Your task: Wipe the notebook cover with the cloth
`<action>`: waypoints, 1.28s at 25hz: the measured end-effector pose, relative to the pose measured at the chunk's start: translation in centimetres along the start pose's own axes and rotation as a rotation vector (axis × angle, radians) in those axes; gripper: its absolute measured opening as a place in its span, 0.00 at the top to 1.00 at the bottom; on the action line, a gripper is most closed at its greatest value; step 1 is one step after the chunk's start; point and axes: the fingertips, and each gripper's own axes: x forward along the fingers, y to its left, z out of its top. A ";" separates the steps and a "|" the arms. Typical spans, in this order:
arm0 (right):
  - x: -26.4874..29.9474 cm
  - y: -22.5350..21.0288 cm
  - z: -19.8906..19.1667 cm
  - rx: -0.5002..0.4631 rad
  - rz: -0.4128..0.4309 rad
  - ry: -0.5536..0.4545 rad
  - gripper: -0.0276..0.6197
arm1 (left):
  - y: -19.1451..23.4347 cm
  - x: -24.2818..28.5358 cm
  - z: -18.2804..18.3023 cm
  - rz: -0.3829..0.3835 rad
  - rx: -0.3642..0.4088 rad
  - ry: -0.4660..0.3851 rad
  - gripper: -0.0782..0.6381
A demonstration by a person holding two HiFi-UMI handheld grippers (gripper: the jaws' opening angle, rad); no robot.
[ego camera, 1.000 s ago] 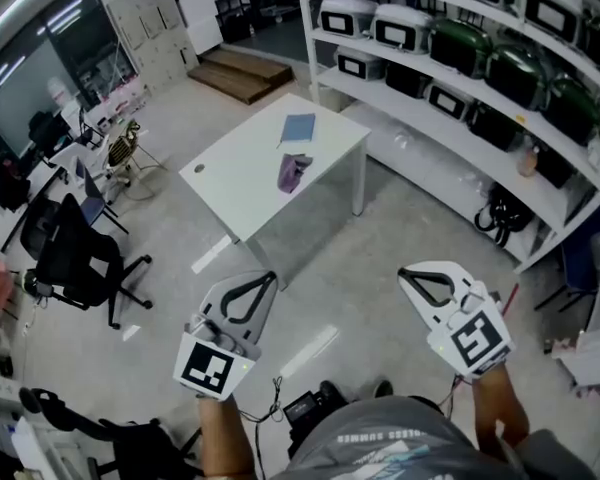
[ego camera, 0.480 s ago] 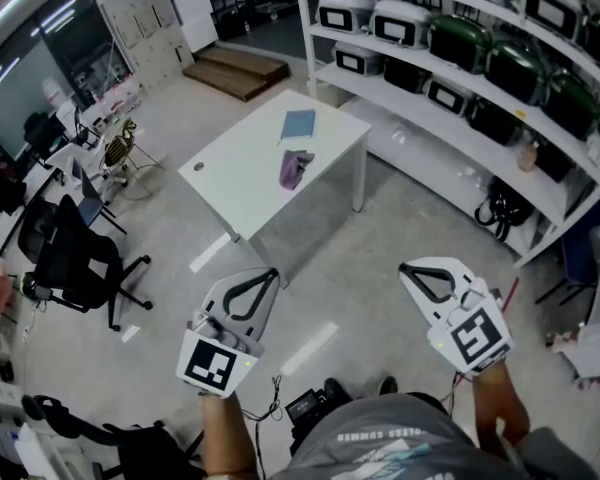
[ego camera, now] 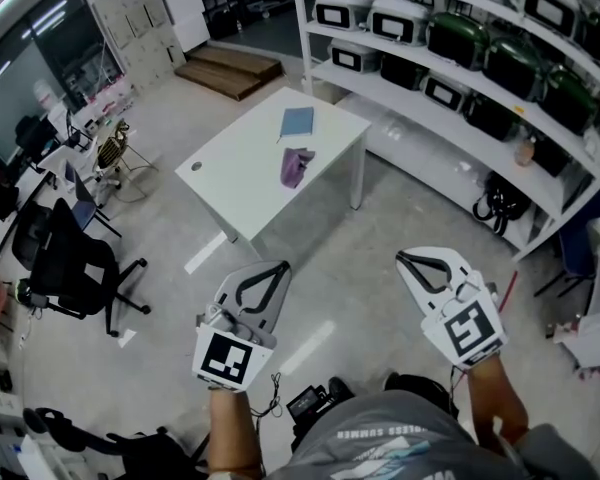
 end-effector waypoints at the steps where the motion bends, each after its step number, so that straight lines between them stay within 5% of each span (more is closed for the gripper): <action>1: 0.2 0.1 0.2 0.001 -0.002 0.001 0.91 | 0.1 0.1 0.0 -0.005 -0.001 -0.004 0.89; 16: 5.2 -4.2 -1.6 -0.095 -0.028 0.017 0.91 | 2.9 6.3 -2.1 0.016 0.027 0.011 0.89; 32: 13.1 -18.1 -7.2 -0.069 0.058 -0.040 0.91 | 8.4 22.2 -3.9 0.047 0.001 0.096 0.89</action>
